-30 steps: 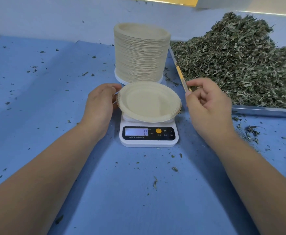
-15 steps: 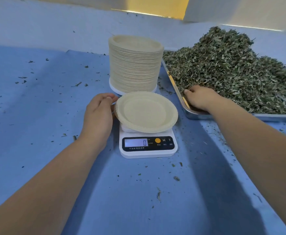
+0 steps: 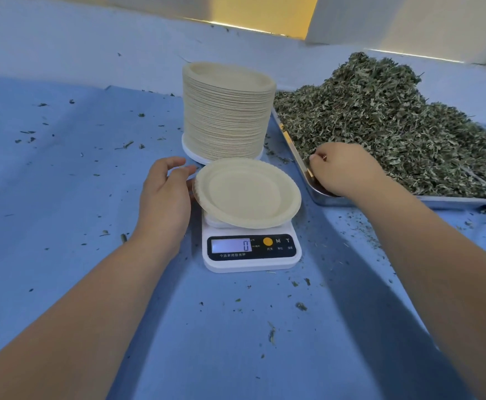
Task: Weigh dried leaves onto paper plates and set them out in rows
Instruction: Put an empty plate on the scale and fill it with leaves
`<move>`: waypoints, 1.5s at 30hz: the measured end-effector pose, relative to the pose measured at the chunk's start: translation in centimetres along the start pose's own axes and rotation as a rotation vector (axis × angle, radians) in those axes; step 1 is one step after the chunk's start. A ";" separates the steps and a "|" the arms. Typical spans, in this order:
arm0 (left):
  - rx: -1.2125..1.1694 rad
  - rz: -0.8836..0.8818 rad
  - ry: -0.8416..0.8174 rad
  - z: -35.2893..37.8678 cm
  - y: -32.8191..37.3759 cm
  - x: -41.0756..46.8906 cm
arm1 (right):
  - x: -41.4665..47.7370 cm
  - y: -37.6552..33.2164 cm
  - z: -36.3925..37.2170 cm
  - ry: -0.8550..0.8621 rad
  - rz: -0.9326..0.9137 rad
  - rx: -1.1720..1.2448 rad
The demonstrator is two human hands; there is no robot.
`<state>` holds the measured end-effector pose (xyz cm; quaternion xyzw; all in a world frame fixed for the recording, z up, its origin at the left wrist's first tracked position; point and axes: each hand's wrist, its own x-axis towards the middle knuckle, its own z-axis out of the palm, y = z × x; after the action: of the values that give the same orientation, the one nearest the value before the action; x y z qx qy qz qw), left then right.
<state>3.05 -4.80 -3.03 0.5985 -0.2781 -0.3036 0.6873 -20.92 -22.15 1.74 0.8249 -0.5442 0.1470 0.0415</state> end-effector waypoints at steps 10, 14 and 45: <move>0.011 -0.001 -0.025 -0.1 0.2 -0.2 | -1.8 -1.3 0.3 -0.426 0.077 0.021; 0.037 -0.009 -0.025 -0.1 0.4 -0.3 | -3.6 -1.4 0.7 -0.195 -0.010 -0.103; 0.074 0.051 0.010 -0.4 -0.1 -0.2 | -3.2 -0.2 1.1 0.231 0.058 0.253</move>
<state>3.23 -4.38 -3.20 0.6174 -0.3011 -0.2725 0.6737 -21.63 -19.51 -0.24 0.7851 -0.5366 0.3093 -0.0045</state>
